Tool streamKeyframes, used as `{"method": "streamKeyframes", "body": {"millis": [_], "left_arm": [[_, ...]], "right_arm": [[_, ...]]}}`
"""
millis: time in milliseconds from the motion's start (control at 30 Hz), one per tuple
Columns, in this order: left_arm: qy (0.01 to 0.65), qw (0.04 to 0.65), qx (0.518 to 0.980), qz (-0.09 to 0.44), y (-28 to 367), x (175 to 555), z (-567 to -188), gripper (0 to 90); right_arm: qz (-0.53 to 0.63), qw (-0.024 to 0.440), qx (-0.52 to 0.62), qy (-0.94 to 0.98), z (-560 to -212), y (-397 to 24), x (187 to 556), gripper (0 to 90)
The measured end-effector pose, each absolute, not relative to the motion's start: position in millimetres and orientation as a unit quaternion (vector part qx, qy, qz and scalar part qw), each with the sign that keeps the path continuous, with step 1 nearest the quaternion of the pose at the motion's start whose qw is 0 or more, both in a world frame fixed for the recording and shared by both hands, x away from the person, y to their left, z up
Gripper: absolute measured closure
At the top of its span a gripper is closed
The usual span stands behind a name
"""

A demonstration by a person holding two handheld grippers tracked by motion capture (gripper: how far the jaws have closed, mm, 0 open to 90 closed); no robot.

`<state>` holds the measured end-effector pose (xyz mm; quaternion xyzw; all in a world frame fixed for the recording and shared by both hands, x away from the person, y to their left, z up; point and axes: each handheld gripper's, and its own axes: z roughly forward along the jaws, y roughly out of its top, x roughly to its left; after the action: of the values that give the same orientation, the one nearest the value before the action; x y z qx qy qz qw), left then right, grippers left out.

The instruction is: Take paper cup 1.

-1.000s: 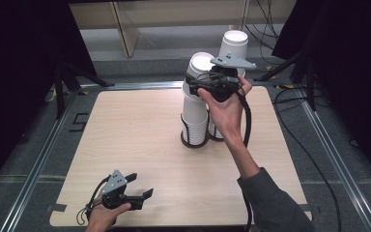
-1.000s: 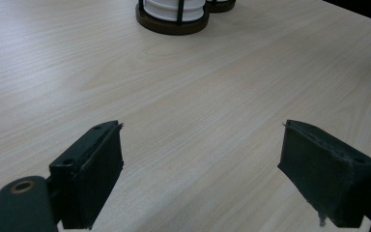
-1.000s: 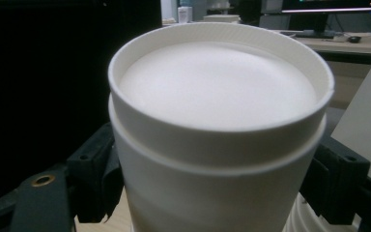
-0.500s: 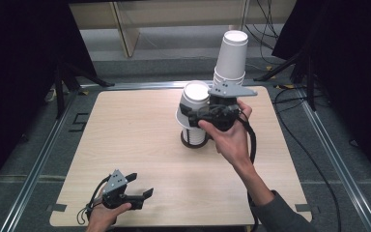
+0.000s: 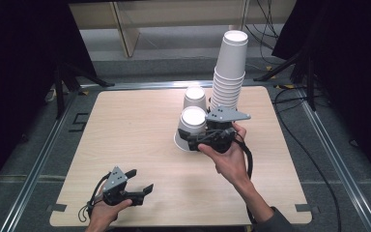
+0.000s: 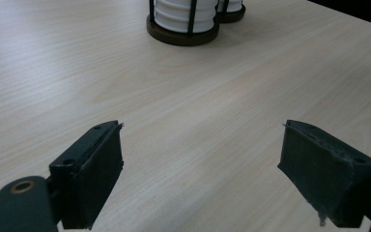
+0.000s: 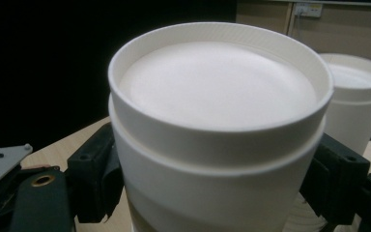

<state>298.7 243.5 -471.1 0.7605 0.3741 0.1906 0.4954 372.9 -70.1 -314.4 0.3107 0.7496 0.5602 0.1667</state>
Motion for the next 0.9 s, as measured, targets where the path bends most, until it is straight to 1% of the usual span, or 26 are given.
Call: {"method": "streamKeyframes", "body": {"millis": [33, 67, 100, 167, 233, 333, 367, 467, 533, 567, 633, 767, 867, 900], "left_arm": [[0.379, 0.504, 0.754, 0.186, 242, 300, -472, 14.5], [0.377, 0.502, 0.756, 0.188, 243, 300, -472, 14.5], [0.375, 0.495, 0.760, 0.193, 243, 301, -470, 14.5], [0.366, 0.503, 0.757, 0.200, 243, 303, -469, 14.5], [0.372, 0.511, 0.750, 0.193, 243, 303, -469, 14.5], [0.370, 0.518, 0.746, 0.196, 243, 303, -469, 14.5], [0.366, 0.511, 0.751, 0.200, 244, 303, -468, 14.5], [0.367, 0.520, 0.747, 0.193, 242, 301, -469, 14.5], [0.363, 0.522, 0.746, 0.196, 242, 301, -469, 14.5], [0.362, 0.523, 0.746, 0.195, 242, 301, -469, 14.5], [0.359, 0.514, 0.753, 0.201, 243, 301, -468, 14.5], [0.363, 0.524, 0.746, 0.194, 242, 300, -469, 14.5], [0.360, 0.517, 0.751, 0.199, 243, 300, -468, 14.5], [0.363, 0.524, 0.746, 0.193, 242, 300, -469, 14.5]], "right_arm": [[0.558, 0.167, 0.312, 0.750, -319, -70, 373, 20.9], [0.552, 0.168, 0.312, 0.755, -322, -69, 374, 20.9], [0.550, 0.164, 0.311, 0.758, -325, -69, 376, 20.9], [0.549, 0.153, 0.314, 0.760, -333, -66, 377, 20.8], [0.548, 0.152, 0.308, 0.763, -341, -64, 379, 20.8], [0.543, 0.136, 0.308, 0.769, -353, -60, 382, 20.8], [0.544, 0.131, 0.311, 0.768, -356, -59, 382, 20.8], [0.543, 0.117, 0.310, 0.771, -365, -57, 382, 20.8], [0.535, 0.120, 0.312, 0.776, -367, -57, 382, 20.8], [0.539, 0.109, 0.312, 0.774, -370, -56, 381, 20.7], [0.542, 0.108, 0.308, 0.774, -372, -55, 382, 20.7], [0.540, 0.108, 0.304, 0.777, -379, -55, 382, 20.7], [0.536, 0.097, 0.306, 0.781, -384, -52, 381, 20.7], [0.535, 0.111, 0.301, 0.781, -385, -52, 382, 20.7]]}}
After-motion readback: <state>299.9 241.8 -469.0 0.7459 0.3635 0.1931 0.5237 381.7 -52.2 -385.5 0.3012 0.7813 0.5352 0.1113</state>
